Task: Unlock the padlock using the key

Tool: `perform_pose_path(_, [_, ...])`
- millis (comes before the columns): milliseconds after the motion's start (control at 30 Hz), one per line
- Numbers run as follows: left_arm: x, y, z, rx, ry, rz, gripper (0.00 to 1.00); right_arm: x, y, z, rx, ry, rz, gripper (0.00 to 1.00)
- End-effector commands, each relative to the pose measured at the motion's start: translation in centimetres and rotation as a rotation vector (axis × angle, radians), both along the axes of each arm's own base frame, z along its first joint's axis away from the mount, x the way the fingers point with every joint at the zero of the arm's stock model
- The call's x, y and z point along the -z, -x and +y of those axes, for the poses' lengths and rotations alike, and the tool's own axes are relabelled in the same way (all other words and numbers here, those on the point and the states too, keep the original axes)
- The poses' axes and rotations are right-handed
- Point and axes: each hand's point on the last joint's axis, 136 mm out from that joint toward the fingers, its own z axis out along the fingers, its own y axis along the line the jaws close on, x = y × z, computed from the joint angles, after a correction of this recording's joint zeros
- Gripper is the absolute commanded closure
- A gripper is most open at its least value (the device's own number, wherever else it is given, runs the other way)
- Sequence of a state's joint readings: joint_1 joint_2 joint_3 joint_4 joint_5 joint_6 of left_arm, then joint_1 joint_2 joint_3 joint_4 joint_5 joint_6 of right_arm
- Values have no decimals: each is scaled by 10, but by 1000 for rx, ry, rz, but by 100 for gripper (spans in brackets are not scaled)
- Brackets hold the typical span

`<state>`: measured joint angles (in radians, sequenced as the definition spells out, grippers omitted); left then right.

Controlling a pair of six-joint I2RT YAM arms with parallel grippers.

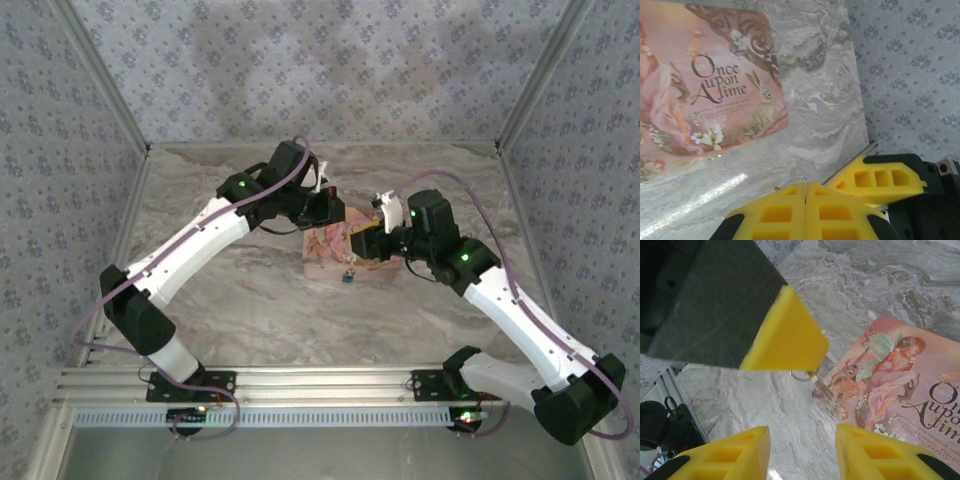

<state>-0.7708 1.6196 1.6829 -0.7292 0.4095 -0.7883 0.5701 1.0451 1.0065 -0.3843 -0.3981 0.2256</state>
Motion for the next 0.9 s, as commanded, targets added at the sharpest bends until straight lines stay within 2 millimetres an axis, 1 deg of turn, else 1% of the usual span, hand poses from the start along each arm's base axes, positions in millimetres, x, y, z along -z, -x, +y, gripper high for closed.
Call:
perform_pose_path(0, [-17, 9, -10, 45, 54, 2, 100, -14, 4, 2, -37, -17, -75, 59])
perform_pose_path(67, [-18, 11, -11, 51, 60, 9, 100, -16, 4, 3, -38, -17, -82, 61])
perform_pose_path(267, [-29, 18, -17, 78, 87, 1, 100, -19, 1, 3, -36, -13, -94, 68])
perform_pose_path(433, [-31, 24, -19, 97, 90, 3, 100, -26, -1, 1, -29, -11, -121, 70])
perform_pose_path(500, [-32, 26, -21, 108, 94, 4, 100, -26, -3, 0, -18, 2, -124, 70])
perform_pose_path(567, [-32, 28, -21, 110, 89, 0, 100, -26, -5, -2, -6, 13, -125, 66])
perform_pose_path(667, [-33, 28, -21, 111, 87, -1, 100, -29, -6, -5, 6, 11, -138, 71])
perform_pose_path(733, [-33, 29, -21, 113, 85, -1, 100, -31, -6, -6, 13, 13, -144, 71])
perform_pose_path(800, [-31, 28, -20, 112, 77, -1, 100, -32, -5, -8, 18, 17, -148, 67])
perform_pose_path(867, [-30, 28, -21, 114, 72, 3, 100, -34, -4, -10, 22, 20, -154, 67])
